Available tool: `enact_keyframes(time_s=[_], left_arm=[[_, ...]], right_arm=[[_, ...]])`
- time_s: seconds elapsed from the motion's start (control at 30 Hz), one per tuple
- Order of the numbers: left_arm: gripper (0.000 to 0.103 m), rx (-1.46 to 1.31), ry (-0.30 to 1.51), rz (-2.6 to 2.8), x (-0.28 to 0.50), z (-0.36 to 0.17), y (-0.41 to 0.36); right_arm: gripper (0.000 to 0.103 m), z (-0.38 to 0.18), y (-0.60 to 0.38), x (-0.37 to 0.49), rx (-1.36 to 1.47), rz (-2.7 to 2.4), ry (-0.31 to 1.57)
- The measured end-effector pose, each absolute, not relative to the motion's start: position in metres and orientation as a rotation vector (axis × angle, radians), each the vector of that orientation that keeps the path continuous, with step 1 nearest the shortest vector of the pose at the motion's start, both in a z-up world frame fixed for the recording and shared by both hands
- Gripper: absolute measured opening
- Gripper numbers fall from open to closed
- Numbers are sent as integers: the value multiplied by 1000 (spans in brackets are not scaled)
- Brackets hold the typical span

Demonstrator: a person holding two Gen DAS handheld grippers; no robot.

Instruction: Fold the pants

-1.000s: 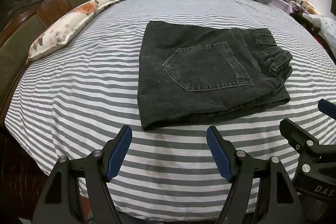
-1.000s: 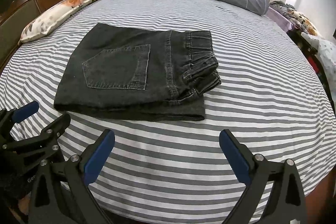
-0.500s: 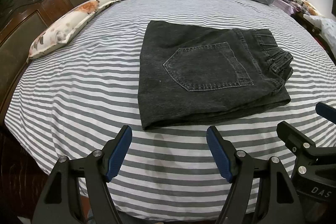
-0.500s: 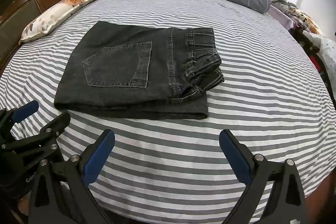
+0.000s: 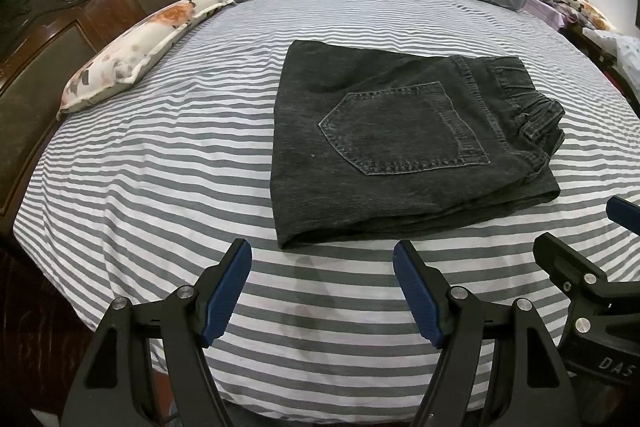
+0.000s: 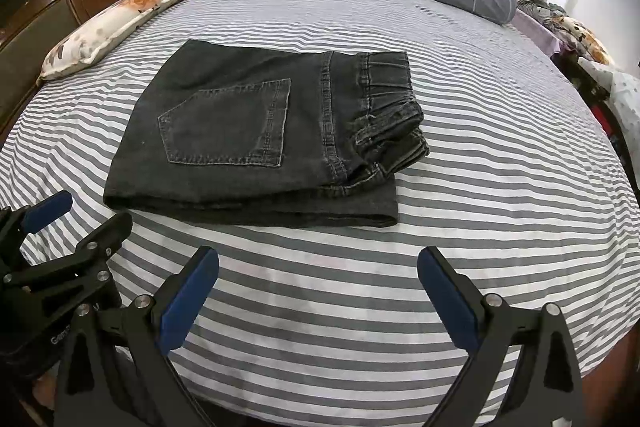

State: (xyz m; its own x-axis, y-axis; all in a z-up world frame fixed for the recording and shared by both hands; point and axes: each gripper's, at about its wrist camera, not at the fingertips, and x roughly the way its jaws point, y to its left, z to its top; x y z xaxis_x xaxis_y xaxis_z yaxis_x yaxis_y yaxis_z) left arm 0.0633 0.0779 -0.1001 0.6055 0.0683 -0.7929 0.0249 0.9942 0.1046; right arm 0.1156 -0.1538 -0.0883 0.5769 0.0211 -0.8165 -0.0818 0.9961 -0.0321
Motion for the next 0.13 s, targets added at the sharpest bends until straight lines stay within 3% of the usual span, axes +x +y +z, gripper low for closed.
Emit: enact_keyframes(time_s=[0.13], left_arm=[[74,111,914,19,62,-100,76]], right_arm=[[98,-90,-153,115,-68,61,956]])
